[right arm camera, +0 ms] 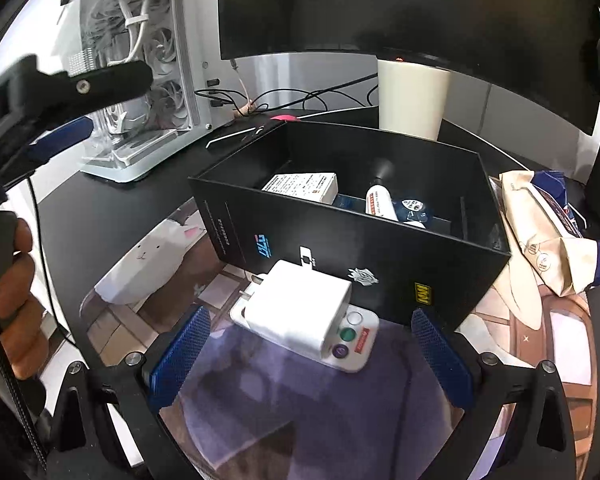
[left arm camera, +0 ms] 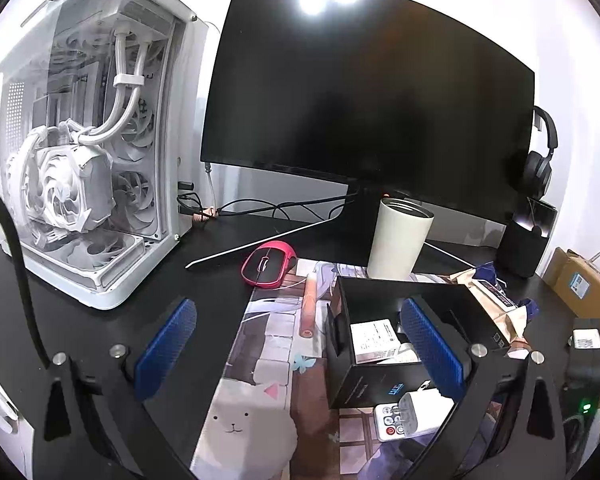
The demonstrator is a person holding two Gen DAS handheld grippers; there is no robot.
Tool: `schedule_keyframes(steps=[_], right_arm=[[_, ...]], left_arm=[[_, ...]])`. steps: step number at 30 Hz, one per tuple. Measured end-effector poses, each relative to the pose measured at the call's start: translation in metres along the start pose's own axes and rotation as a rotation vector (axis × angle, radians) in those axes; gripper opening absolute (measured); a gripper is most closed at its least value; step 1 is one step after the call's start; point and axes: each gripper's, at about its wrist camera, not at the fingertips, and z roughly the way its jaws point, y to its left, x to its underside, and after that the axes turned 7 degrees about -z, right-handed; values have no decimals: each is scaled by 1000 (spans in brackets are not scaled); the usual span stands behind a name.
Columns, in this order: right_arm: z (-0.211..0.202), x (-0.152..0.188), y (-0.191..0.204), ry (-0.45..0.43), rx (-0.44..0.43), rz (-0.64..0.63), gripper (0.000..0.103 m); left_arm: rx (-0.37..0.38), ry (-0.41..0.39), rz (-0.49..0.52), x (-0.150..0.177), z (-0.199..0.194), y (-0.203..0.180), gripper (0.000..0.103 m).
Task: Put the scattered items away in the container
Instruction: 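Grasp the white charger with the right gripper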
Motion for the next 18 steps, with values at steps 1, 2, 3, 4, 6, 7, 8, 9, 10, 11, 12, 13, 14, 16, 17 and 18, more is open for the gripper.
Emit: schedule_keyframes(steps=[1, 2, 3, 4, 6, 7, 8, 9, 10, 11, 12, 13, 14, 16, 17, 18], right_arm=[[2, -1, 2, 1, 12, -4, 102], [4, -2, 4, 10, 34, -7, 102], [5, -3, 5, 11, 42, -8, 102], [6, -3, 7, 15, 42, -6, 102], [10, -6, 9, 33, 39, -7, 102], [12, -6, 10, 41, 47, -8, 102], [13, -6, 10, 47, 50, -6, 102], [14, -7, 11, 53, 53, -7, 102], [15, -7, 11, 54, 56, -8, 102], [16, -8, 11, 59, 61, -10, 102], [17, -8, 11, 64, 66, -10, 102], [18, -8, 10, 70, 69, -6, 102], [18, -8, 10, 73, 70, 1, 102], [18, -7, 9, 70, 75, 11, 101], [18, -7, 10, 69, 81, 11, 101], [18, -6, 10, 68, 81, 11, 97]], left_arm=[[4, 1, -1, 0, 0, 0, 103], [5, 1, 1, 0, 0, 0, 103], [5, 1, 5, 0, 0, -1, 103], [7, 4, 11, 0, 0, -2, 103], [7, 7, 20, 0, 0, -4, 103], [5, 7, 24, 1, 0, -5, 103], [5, 6, 26, 1, 0, -6, 103], [8, 6, 28, 1, 0, -6, 103], [10, 6, 30, 1, 0, -7, 103], [10, 5, 31, 1, 0, -7, 103], [10, 4, 31, 1, 0, -7, 103], [11, 5, 32, 1, 0, -7, 103], [13, 8, 33, 1, 0, -7, 103], [15, 11, 32, 1, 0, -7, 103], [15, 13, 31, 1, 0, -7, 103], [16, 15, 31, 1, 0, -8, 103]])
